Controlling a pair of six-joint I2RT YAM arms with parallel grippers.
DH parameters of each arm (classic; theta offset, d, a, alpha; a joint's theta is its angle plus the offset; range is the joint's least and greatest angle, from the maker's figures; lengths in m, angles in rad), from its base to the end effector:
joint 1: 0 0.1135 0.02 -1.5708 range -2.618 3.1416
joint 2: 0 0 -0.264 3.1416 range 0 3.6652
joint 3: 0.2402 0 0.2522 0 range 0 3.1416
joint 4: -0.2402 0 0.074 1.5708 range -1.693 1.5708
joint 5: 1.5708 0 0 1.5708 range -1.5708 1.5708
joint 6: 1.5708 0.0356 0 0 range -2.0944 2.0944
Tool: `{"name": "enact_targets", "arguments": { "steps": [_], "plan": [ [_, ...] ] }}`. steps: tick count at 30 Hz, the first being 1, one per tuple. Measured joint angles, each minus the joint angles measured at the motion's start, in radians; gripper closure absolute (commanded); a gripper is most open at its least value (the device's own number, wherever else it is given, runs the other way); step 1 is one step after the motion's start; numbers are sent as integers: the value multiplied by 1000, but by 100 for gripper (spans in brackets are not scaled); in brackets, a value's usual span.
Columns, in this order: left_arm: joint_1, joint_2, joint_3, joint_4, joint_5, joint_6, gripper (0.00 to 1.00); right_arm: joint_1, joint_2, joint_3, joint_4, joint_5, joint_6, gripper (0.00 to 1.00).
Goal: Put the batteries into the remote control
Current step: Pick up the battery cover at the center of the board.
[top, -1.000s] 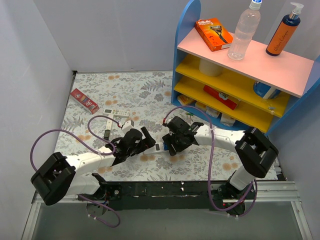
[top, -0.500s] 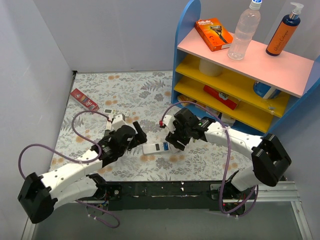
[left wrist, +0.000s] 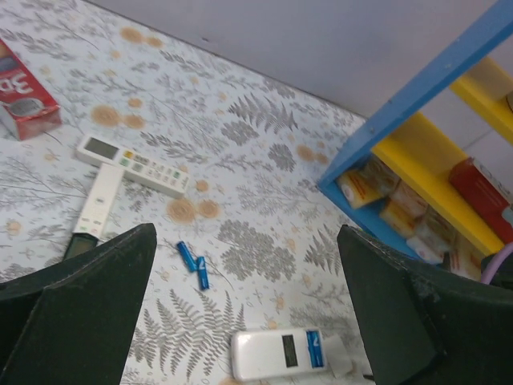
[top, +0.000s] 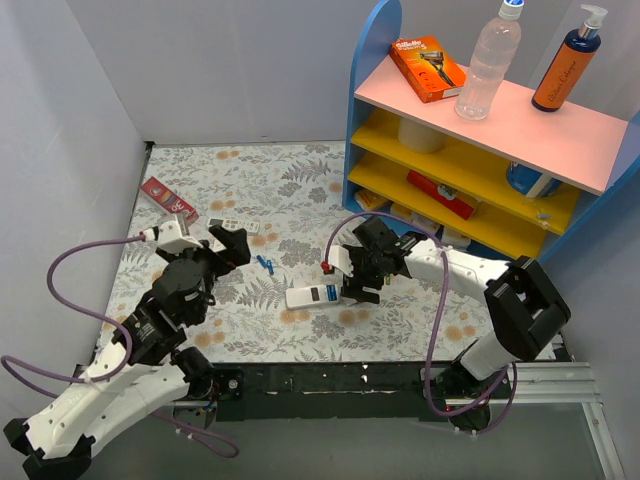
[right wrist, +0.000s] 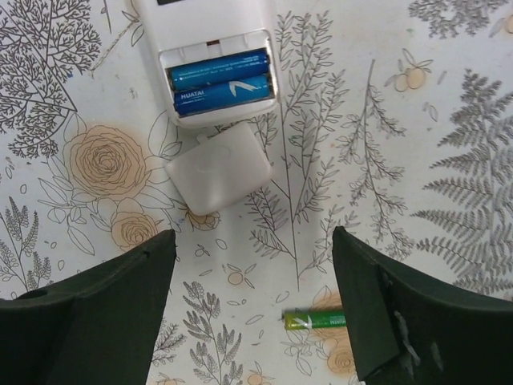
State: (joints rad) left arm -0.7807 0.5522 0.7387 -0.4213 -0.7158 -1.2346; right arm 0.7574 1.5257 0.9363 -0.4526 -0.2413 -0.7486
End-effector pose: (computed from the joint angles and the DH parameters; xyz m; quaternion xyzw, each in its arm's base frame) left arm 0.1038 -0.0699 0.3329 -0.3769 0.6676 -0.3438 0.5423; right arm 0.2120 0.2122 0.1972 -0.6782 0.6777 0.1173 0.2589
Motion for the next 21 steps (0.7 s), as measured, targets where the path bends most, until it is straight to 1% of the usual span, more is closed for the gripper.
{"name": "enact_targets", "arguments": {
  "steps": [3,7,11,13,17,21],
  "plan": [
    [0,-72,-47,39,-74,52,2,0,35,3,-10,-16,-15,13],
    [1,-126,-105,60,-136,98,2,0,66,6,-18,-29,-22,13],
    [1,-128,-122,70,-169,130,2,1,82,17,-18,-54,-31,15],
    [2,-123,-123,77,-180,140,2,5,92,33,-18,-61,-37,17],
    [12,-112,-124,93,-186,154,2,22,117,79,-23,-70,-44,19],
    [21,-110,-126,100,-186,161,2,37,143,104,-27,-77,-56,23]
  ]
}}
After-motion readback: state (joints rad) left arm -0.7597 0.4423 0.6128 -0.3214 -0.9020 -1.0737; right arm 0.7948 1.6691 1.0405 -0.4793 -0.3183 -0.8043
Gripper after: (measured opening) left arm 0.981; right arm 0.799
